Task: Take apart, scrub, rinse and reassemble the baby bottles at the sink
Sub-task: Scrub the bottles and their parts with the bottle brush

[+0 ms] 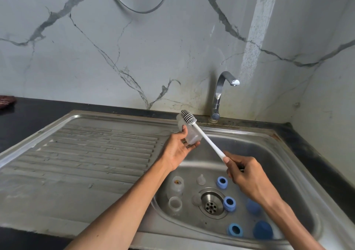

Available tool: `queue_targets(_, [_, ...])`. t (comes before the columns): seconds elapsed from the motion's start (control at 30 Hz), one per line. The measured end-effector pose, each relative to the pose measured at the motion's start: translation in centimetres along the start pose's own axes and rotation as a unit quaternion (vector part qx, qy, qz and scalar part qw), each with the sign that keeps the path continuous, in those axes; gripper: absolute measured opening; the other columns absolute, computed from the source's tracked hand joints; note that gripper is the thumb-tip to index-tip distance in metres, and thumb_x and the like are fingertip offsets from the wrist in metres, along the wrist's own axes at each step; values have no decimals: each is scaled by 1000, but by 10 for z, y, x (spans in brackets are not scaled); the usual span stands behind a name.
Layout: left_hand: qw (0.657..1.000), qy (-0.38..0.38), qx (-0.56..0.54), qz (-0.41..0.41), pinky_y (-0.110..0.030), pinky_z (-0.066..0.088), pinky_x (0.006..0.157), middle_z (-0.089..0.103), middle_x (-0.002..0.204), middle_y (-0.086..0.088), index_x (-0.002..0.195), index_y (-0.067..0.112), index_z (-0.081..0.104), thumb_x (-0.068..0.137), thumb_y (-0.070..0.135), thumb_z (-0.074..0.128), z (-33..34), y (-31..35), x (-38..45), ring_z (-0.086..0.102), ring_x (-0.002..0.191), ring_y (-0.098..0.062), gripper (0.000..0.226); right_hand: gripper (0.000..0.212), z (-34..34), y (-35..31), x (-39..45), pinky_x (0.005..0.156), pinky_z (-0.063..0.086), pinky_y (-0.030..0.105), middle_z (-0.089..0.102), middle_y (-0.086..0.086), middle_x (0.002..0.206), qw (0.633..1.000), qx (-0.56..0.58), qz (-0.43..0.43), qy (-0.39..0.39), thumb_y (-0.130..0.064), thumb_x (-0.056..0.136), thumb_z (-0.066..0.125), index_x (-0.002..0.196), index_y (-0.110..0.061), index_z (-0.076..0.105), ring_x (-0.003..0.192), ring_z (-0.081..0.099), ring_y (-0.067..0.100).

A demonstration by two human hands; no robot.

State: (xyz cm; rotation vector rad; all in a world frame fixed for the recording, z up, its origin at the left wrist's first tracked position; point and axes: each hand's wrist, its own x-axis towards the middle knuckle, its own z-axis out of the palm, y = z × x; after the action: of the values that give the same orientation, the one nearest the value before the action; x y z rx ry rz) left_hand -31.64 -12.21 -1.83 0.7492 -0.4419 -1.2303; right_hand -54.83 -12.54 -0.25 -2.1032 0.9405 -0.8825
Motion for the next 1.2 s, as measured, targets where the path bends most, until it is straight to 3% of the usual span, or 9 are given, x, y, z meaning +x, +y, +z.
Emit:
queue_targets(0.13, [999, 14, 18, 27, -32, 54, 67, 66, 106, -13, 113, 8, 60, 100, 19, 54, -5, 8, 5, 63, 91, -24, 19, 17, -3, 2, 0, 47, 35, 27, 48, -2, 57, 1000, -7, 3, -21, -32, 99, 55, 106, -45, 64, 49, 37, 11])
queue_targets(0.2, [998, 37, 8, 42, -30, 50, 64, 67, 104, -10, 112, 11, 59, 100, 20, 52, -15, 17, 9, 64, 87, -23, 17, 16, -4, 4, 0, 46, 35, 27, 48, -3, 55, 999, -18, 14, -48, -33, 100, 55, 105, -39, 68, 49, 37, 11])
queue_targets(0.37, [997, 64, -17, 41, -31, 45, 65, 67, 101, -10, 116, 10, 57, 102, 22, 49, -26, 24, 12, 62, 83, -21, 20, 19, -8, 7, -2, 44, 35, 25, 49, -4, 54, 994, -29, 45, -92, -35, 100, 54, 110, -37, 70, 48, 38, 13])
queue_targets(0.57, [998, 32, -3, 53, -31, 46, 65, 66, 106, -13, 124, 8, 54, 101, 27, 50, -18, 16, 11, 62, 83, -25, 30, 29, -9, 10, 1, 44, 37, 21, 53, -4, 53, 997, -18, 53, -51, -32, 100, 54, 126, -27, 67, 48, 40, 12])
queue_targets(0.73, [998, 17, 0, 67, -30, 48, 62, 64, 107, -18, 131, 3, 50, 91, 31, 57, -16, 17, 6, 64, 82, -23, 50, 26, -8, 9, 1, 43, 35, 20, 52, -3, 54, 998, -13, 49, -28, -31, 100, 54, 123, -30, 68, 45, 40, 8])
queue_targets(0.9, [999, -19, 23, 14, -33, 49, 63, 55, 130, -32, 140, 2, 45, 92, 31, 56, 5, -11, 4, 60, 97, -30, 57, 21, -8, 5, 2, 44, 35, 23, 49, -2, 58, 999, 17, 35, 13, -30, 100, 54, 115, -35, 68, 49, 40, 9])
queue_targets(1.07, [996, 73, 5, 50, -31, 46, 61, 62, 109, -20, 138, -2, 46, 103, 31, 45, -10, 8, 11, 60, 78, -23, 48, 23, -7, 6, -1, 43, 33, 22, 47, -3, 54, 999, -13, 37, -37, -32, 100, 55, 119, -32, 68, 45, 37, 9])
queue_targets(1.2, [989, 125, -14, 78, -30, 41, 61, 63, 99, -13, 121, 5, 53, 105, 30, 42, -26, 26, 12, 57, 75, -21, 32, 30, -5, 9, -3, 50, 35, 31, 45, -5, 52, 993, -68, 18, -94, -39, 99, 53, 108, -20, 75, 49, 35, 9])
